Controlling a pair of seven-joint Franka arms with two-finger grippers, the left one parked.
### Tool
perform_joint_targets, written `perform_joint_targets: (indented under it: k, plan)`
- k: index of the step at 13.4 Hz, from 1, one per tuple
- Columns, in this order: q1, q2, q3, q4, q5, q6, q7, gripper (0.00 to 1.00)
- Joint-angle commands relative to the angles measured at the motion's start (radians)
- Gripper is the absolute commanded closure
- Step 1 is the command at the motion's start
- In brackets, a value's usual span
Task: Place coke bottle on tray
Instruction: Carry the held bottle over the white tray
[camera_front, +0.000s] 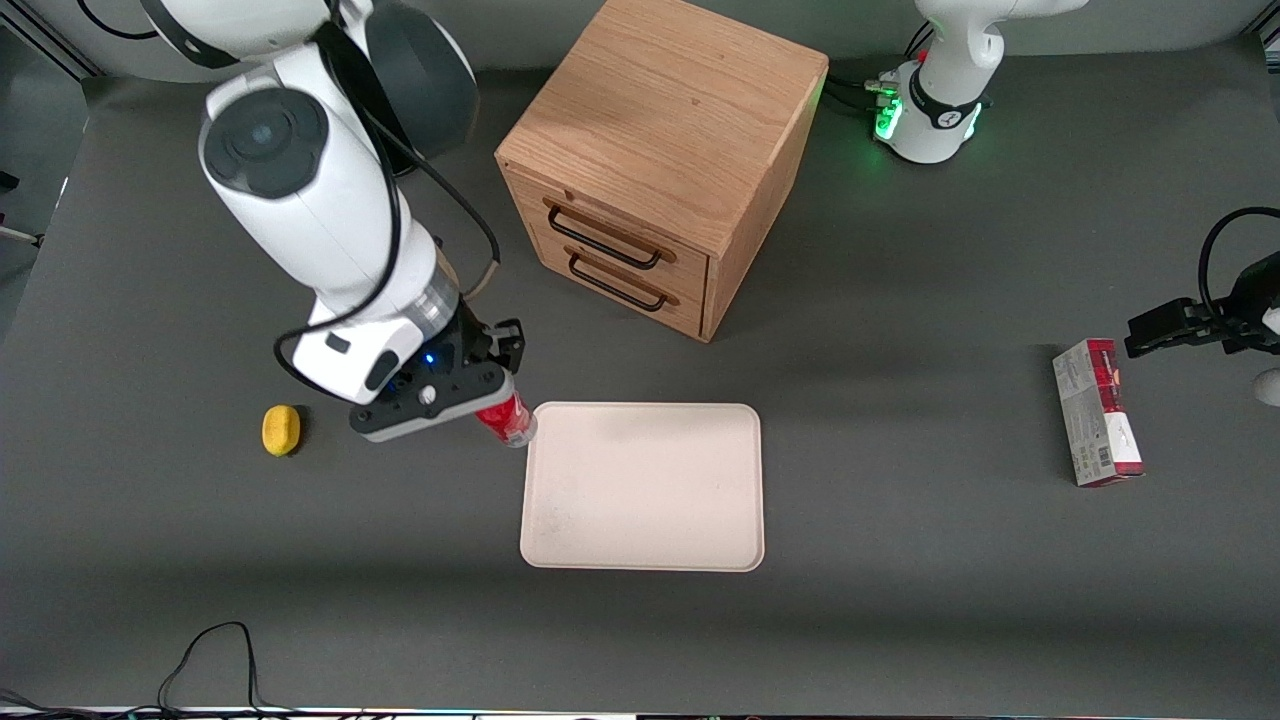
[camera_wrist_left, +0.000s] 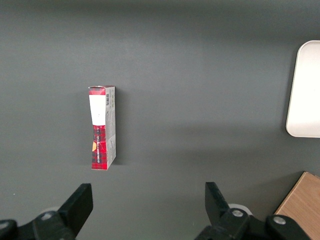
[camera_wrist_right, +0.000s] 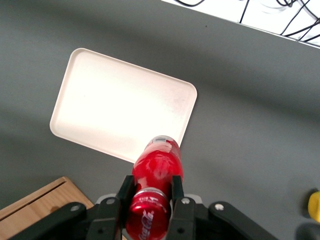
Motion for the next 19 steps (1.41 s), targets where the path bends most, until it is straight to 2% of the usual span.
perform_joint_targets:
  k: [1, 8, 11, 19]
  plan:
    - [0.007, 0.058, -0.008, -0.007, -0.022, 0.055, 0.009, 0.88]
    - [0.001, 0.15, -0.011, -0.195, -0.048, 0.369, 0.009, 0.88]
    - [-0.004, 0.194, -0.012, -0.195, -0.068, 0.4, 0.01, 0.88]
    - [-0.005, 0.249, -0.027, -0.197, -0.068, 0.477, 0.01, 0.86]
